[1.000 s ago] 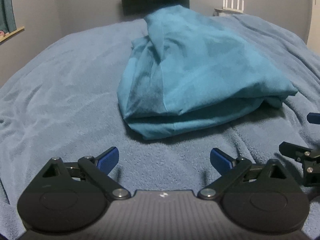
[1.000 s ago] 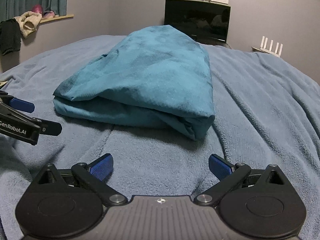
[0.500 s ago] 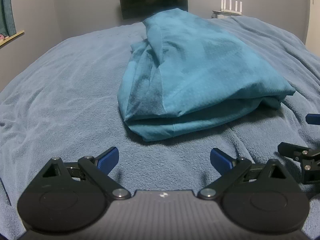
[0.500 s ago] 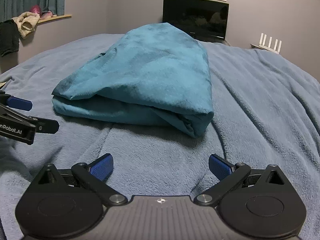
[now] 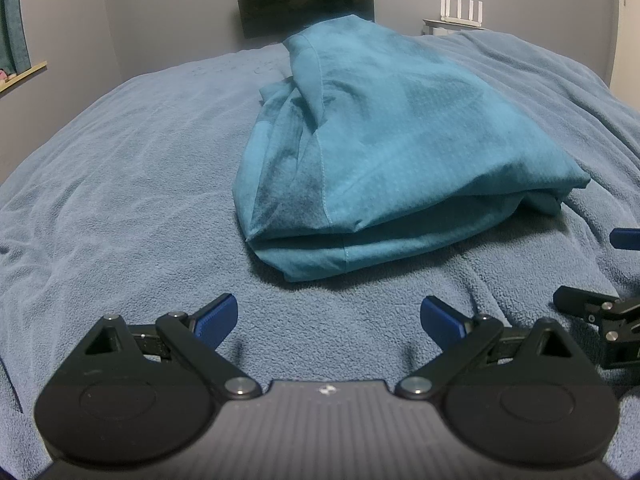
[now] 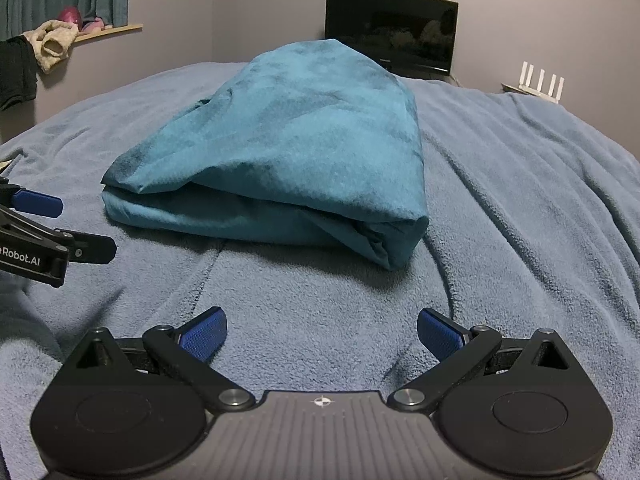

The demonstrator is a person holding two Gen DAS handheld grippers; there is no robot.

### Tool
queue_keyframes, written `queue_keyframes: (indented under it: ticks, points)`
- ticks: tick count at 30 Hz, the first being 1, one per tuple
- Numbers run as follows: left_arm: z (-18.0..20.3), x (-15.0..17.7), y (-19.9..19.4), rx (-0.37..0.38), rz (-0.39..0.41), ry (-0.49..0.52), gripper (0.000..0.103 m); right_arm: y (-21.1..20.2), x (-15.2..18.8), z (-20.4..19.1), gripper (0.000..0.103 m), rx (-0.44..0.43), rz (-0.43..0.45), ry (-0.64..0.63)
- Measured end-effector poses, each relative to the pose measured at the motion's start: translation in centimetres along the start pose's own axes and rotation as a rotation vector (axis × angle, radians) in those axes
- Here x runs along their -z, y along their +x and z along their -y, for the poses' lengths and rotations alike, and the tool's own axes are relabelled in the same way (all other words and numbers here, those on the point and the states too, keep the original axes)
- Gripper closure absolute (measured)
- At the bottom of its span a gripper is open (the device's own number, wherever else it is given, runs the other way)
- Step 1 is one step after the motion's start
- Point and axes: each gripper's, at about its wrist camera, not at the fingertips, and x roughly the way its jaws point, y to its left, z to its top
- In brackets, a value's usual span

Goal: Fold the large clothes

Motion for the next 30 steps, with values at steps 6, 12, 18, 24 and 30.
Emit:
queue_keyframes:
  ticks: [6,12,18,24,30]
  points:
    - [-0.02,0.01,0.0,0.0,0.0,0.0,0.004,0.04,0.02,0.04,0.0,0.0,-0.002,-0.001]
    - [-0.06,0.01,-0.01,0.0,0.001,0.001,0.004,0.07,0.05,0.03,0.0,-0.001,-0.004,-0.003]
    - [-0.09,0.02,0.09,0.002,-0.001,-0.002,0.004,0.19,0.19,0.12,0.0,0.0,-0.012,-0.004]
    - [-0.13,0.06,0.19,0.003,-0.003,-0.001,0.004,0.31,0.2,0.16,0.0,-0.001,-0.019,-0.006]
    - [-0.23,0.1,0.33,0.004,-0.008,-0.002,0.004,0.37,0.19,0.15,0.0,-0.001,-0.022,-0.005]
